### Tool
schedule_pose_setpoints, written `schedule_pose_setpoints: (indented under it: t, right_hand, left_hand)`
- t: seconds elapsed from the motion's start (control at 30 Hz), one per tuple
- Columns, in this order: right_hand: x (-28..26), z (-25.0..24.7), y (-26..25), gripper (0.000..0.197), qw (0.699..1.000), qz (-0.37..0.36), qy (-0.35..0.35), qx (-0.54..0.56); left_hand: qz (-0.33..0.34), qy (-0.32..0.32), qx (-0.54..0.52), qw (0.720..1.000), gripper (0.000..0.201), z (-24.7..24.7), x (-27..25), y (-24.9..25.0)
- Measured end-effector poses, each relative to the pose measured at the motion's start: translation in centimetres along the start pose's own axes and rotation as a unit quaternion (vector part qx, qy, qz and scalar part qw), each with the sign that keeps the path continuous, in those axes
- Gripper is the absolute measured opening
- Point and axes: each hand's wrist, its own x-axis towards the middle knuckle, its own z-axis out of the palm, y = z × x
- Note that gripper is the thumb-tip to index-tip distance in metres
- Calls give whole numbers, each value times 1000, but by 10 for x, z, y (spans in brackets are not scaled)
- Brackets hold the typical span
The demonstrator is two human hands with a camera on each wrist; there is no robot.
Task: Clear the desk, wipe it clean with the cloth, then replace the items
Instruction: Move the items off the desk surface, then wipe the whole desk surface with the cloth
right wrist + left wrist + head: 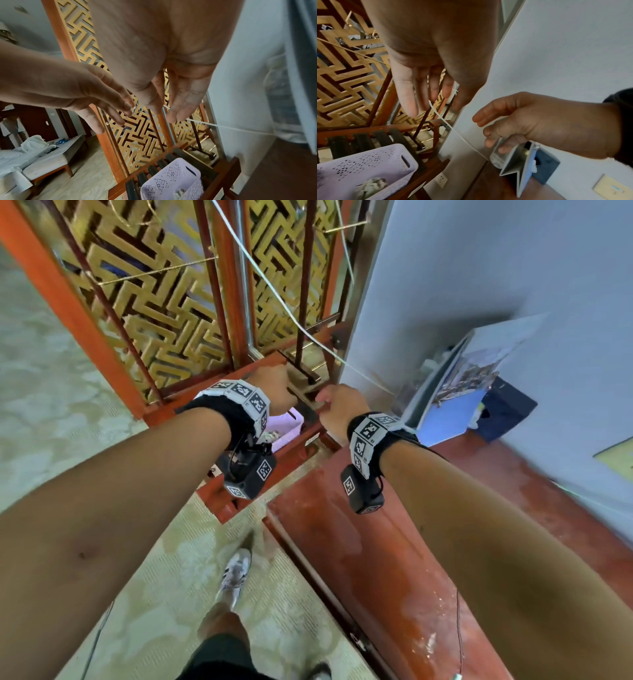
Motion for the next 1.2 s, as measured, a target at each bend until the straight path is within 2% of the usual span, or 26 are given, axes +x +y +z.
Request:
schedule_pose_setpoints:
  t: [0.13, 0.23, 0.37, 0.5, 0.63, 0.7, 0.8, 0.97, 1.03, 1.1, 1.17, 1.2]
  right_hand:
    - [69, 42, -12, 41, 998, 30, -54, -15]
    - [127, 68, -22, 35, 993, 67, -89, -30]
    - [182, 112, -33, 31, 982, 79, -152, -84]
    - [220, 166, -20, 33, 966, 106, -215, -99]
    - [248, 207, 1, 32, 953, 149, -245, -98]
    - [261, 230, 8, 34, 942, 142, -278, -125]
    - [271, 259, 14, 35, 934, 128, -286, -170]
    - [270, 292, 15, 43, 898, 141, -362, -205]
    - [267, 298, 19, 36, 907, 152, -346, -186]
    - [269, 290, 18, 29, 921, 206, -306, -129]
    - [271, 270, 12, 23, 933, 247, -259, -44]
    - [272, 258, 10, 20, 940, 245, -237, -10]
  left_hand:
    - [-39, -40, 37, 998, 45, 8, 68, -55]
    - [-48, -81, 28, 995, 30, 13, 123, -96]
    - [-59, -135, 45, 988, 30, 31, 184, -150]
    - [-79, -188, 39, 978, 32, 67, 239, -189]
    - [-84, -225, 24, 970, 32, 96, 263, -205]
    - [-83, -232, 12, 969, 30, 112, 272, -214]
    - [-98, -247, -11, 964, 28, 129, 280, -223]
    - [-127, -256, -28, 958, 24, 155, 283, -243]
    - [-134, -262, -32, 955, 14, 160, 281, -247]
    - [-137, -264, -31, 954, 10, 155, 279, -244]
    - [-143, -269, -47, 951, 20, 145, 278, -235]
    - [-141, -271, -52, 951, 28, 137, 276, -228]
